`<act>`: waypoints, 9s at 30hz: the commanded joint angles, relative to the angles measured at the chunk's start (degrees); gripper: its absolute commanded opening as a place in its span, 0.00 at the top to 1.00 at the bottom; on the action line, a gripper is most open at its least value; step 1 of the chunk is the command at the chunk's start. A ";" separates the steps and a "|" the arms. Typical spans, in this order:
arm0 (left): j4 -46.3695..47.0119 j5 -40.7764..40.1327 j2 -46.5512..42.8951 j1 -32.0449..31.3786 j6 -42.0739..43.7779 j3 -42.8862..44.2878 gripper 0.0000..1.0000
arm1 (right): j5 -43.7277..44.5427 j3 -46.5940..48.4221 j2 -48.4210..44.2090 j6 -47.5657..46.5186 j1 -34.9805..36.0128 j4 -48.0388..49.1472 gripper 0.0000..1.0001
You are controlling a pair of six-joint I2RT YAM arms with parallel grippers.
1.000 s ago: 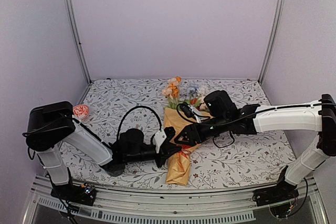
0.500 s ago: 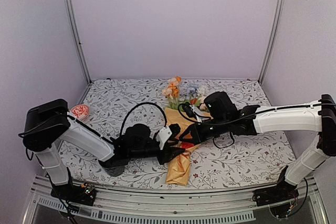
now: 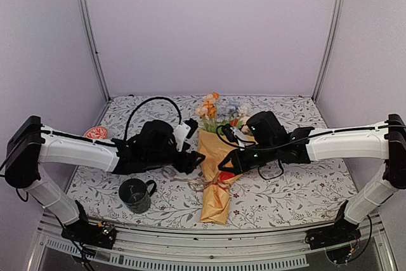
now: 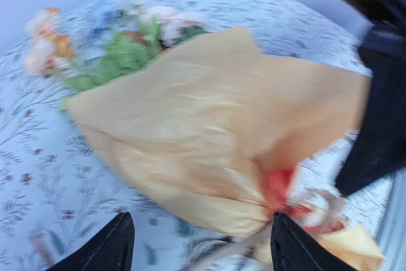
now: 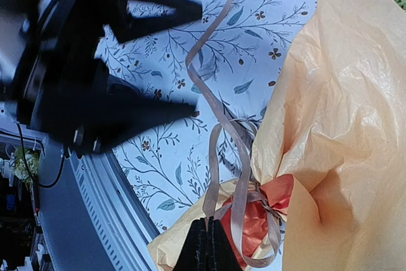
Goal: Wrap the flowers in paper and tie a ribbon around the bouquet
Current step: Cross the half-tied ribbon over the folded bouquet.
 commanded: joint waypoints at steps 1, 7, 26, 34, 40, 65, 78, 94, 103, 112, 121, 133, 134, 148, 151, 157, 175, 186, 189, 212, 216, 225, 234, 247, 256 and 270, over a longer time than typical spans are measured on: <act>-29.99 -19.16 5.02 8.30 -13.46 10.57 0.26 | 0.13 0.85 0.13 -0.13 -0.31 -0.68 1.00; -32.47 -15.13 7.80 16.01 -16.15 6.62 0.08 | -0.39 1.45 0.72 -0.40 -0.37 -0.97 1.00; -33.61 -1.83 11.42 12.30 -17.90 2.74 0.37 | -0.08 2.87 2.40 -1.00 -0.42 -2.81 1.00; -35.77 -1.69 13.51 8.86 -17.65 3.51 0.52 | -0.39 2.89 2.80 -1.19 -0.27 -3.22 1.00; -35.81 -0.71 15.10 7.23 -16.69 3.41 1.00 | -0.35 2.98 2.83 -1.19 -0.34 -3.17 1.00; -6.59 -5.49 -9.16 -17.42 11.68 13.79 1.00 | -7.05 5.57 6.37 -0.80 -5.73 0.66 1.00; -2.90 16.16 9.91 -25.06 24.07 29.32 1.00 | -9.83 6.62 7.27 -2.53 -7.72 1.11 1.00; -11.95 7.11 32.02 -25.37 31.39 41.52 0.74 | -9.86 7.62 6.30 -6.93 -7.69 -3.42 1.00; -8.35 4.93 22.13 -24.58 33.25 32.95 0.15 | -11.50 8.34 7.09 -7.36 -7.73 -3.44 1.00; 11.46 13.30 -0.72 -15.11 18.65 7.51 0.40 | -12.92 8.75 6.70 -6.66 -7.63 -2.85 1.00; 19.51 -0.98 -0.05 -7.25 5.48 -4.61 0.38 | -13.68 9.15 7.27 -4.20 -6.79 -0.92 1.00; 25.08 2.60 8.71 -6.56 3.15 -3.78 0.61 | -13.64 9.90 8.49 -3.47 -5.33 -0.53 1.00; 25.44 2.69 8.91 -6.58 2.90 -3.78 0.67 | -13.67 9.99 8.50 -3.47 -5.33 -0.53 1.00; 31.09 2.16 8.58 -6.05 0.85 -7.45 1.00 | -10.72 6.81 4.52 -3.82 -5.27 -0.71 0.71; 33.93 3.50 8.37 -5.81 0.47 -8.77 1.00 | -13.01 3.94 2.30 -4.00 -5.19 1.45 0.73; 37.05 5.02 8.64 -5.11 -1.37 -10.10 1.00 | -18.61 -2.40 -1.30 -3.59 -2.74 8.78 0.86; 44.98 8.24 9.74 -4.03 -4.37 -12.92 1.00 | -9.32 -4.40 6.19 -4.83 -3.00 12.15 0.99; 45.38 9.21 10.37 -3.63 -4.91 -12.84 1.00 | -9.69 -5.94 8.11 -5.55 -2.41 15.77 0.85; 45.38 9.50 10.44 -3.56 -5.14 -12.90 1.00 | -9.28 -5.99 8.72 -5.84 -2.02 16.43 0.83; 43.52 9.59 12.43 -2.72 -6.50 -11.94 1.00 | -9.68 -9.05 4.11 -3.33 -1.94 20.00 1.00; 42.96 9.84 12.97 -2.64 -6.47 -11.47 1.00 | -10.87 -9.36 3.43 -2.88 -1.95 20.12 1.00; 42.58 9.87 13.76 -2.65 -6.68 -11.15 1.00 | -21.28 -10.20 5.34 -2.98 -1.34 22.66 0.96; 42.36 9.54 14.08 -2.52 -6.62 -11.30 1.00 | -16.52 -6.31 5.84 -5.70 -1.47 14.46 0.73; 42.17 9.60 14.45 -2.22 -6.76 -11.49 1.00 | -9.26 -4.25 2.00 -7.00 -3.48 5.90 0.54; 42.75 9.65 14.15 -2.24 -6.99 -11.95 1.00 | -8.88 -1.18 5.91 -7.37 -4.32 3.37 0.96; 43.28 9.58 14.22 -2.18 -7.03 -12.30 1.00 | -16.62 4.25 12.89 -12.87 -3.20 0.53 0.99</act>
